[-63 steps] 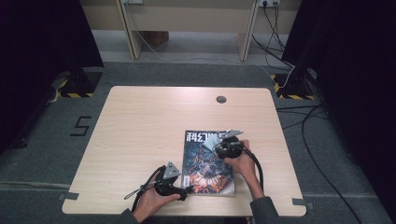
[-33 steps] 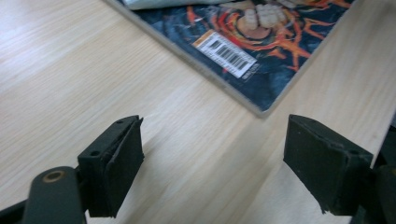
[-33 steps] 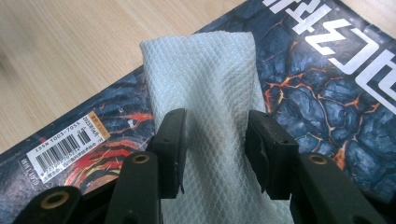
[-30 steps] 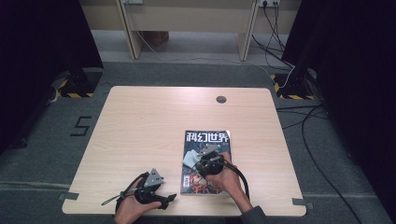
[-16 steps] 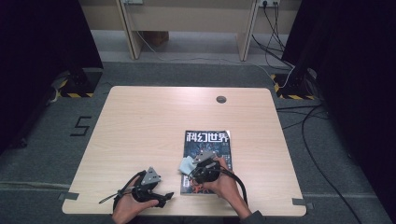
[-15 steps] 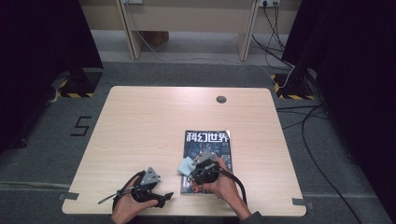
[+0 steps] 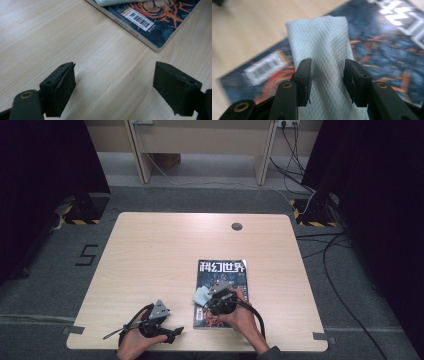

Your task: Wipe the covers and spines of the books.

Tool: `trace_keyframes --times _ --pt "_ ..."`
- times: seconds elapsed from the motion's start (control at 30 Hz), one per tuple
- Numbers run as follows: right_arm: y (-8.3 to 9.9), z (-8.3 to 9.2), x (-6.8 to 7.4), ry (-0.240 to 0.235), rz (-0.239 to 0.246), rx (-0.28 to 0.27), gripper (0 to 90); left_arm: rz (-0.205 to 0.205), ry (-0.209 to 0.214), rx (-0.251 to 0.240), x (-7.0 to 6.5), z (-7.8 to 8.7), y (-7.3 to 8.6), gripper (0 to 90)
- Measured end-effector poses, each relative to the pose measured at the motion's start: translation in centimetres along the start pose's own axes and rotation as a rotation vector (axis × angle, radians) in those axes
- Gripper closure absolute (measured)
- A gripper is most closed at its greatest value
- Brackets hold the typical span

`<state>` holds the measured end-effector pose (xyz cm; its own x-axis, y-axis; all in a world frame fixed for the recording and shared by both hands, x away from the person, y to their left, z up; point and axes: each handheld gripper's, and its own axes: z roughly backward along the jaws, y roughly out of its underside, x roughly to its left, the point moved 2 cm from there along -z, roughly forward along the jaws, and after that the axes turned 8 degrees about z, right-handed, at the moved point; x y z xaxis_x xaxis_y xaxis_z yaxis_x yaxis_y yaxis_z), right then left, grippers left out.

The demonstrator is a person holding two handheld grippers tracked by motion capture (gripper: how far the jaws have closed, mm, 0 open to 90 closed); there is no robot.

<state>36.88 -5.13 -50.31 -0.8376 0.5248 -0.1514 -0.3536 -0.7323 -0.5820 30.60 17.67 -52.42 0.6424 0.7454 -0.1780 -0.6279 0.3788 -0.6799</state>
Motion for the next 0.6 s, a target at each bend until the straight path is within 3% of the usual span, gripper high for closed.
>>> trace_keyframes --times 0.1,0.23,0.37,0.5,0.6 --pt "-0.5 -0.1 1.2 -0.016 0.042 -0.005 59.2 0.008 -0.006 -0.011 0.2 0.2 -0.1 17.4" --pt "-0.6 -0.1 2.3 -0.057 0.06 -0.021 59.1 0.011 -0.01 -0.012 0.5 0.3 -0.1 17.4" --pt "-0.3 0.0 1.9 -0.073 0.044 -0.023 58.5 0.01 -0.015 -0.008 0.6 0.3 -0.1 17.4" --pt "0.5 0.3 0.4 -0.021 0.011 -0.014 58.6 0.012 -0.03 -0.004 0.8 0.3 0.0 17.4" --pt "0.8 0.7 0.5 -0.013 0.014 -0.007 59.5 0.013 -0.042 -0.002 1.1 0.2 -0.1 17.7"
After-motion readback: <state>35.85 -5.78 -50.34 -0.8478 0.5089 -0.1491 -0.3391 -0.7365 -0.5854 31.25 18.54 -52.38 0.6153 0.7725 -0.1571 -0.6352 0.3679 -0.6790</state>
